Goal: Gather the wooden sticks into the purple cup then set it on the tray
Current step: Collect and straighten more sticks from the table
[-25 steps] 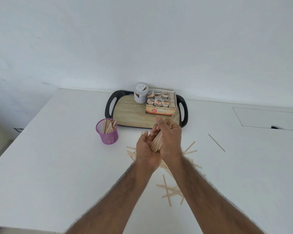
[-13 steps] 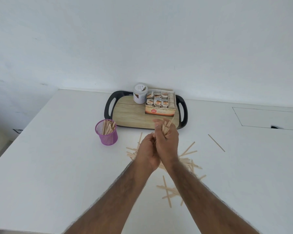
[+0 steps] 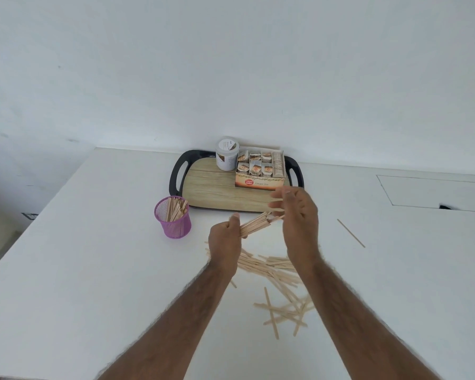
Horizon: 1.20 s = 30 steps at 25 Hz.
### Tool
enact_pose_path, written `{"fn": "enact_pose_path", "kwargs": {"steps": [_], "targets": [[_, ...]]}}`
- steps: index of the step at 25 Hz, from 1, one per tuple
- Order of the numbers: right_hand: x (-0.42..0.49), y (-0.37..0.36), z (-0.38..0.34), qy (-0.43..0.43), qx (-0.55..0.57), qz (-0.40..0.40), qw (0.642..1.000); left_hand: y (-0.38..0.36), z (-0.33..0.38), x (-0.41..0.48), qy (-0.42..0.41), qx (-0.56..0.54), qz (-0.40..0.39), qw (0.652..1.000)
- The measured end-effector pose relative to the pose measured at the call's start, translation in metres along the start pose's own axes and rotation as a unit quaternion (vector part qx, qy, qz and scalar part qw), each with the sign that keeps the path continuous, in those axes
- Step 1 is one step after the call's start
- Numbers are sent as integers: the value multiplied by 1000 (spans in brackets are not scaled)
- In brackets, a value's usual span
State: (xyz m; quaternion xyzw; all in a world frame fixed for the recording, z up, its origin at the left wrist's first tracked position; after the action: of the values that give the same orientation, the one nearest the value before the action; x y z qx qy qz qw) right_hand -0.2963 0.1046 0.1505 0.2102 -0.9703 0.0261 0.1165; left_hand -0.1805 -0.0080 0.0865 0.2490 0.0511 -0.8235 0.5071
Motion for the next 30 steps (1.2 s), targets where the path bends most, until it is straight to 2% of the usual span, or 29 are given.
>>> {"fn": "enact_pose_path", "kwargs": {"steps": [3,5,9,13,16,19,21,23,25,27,28,30], "targets": [[-12,-19,10,-60,-115,-78,988,-8,2,-7,-35,30,-12,999],[-20,-21,19,-78,-155,-99,980,-7,4,-9,-51,57,-15,997],[-28,-12,25,-79,-179,-92,976,6,15,-13,-131,109,38,985],[-41,-17,16,-32,-265,-47,963,5,22,-21,-192,111,78,972],[-36,-12,15,-27,-231,-5,973,2,26,-24,-233,116,69,963],[-30,-10,21,-81,-180,-15,980,0,27,-29,-258,91,55,960],[-29,-10,23,-89,-176,-26,980,2,25,-26,-242,67,48,967],[-28,-5,23,-79,-184,-21,979,5,19,-20,-186,45,33,981],[-29,0,23,-70,-182,-8,981,5,12,-13,-103,3,-32,994],[-33,0,24,-60,-176,6,982,-2,9,-16,-46,-14,-120,992],[-36,0,25,-57,-174,13,983,-5,10,-18,-45,-2,-132,990],[-41,-3,27,-51,-172,18,984,-7,13,-20,-58,24,-104,993]]}}
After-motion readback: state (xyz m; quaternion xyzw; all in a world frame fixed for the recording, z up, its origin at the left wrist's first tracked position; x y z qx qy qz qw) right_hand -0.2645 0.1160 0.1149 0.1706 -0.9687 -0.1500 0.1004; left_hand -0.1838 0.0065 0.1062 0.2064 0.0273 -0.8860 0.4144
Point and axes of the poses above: each hand's wrist, its own x-axis towards the middle knuckle, its own y-axis out of the back of the hand, z = x × y, the point moved 5 cm from there along x, towards the middle knuckle, and after that the axes turned 5 degrees about y, right-handed, at the moved point
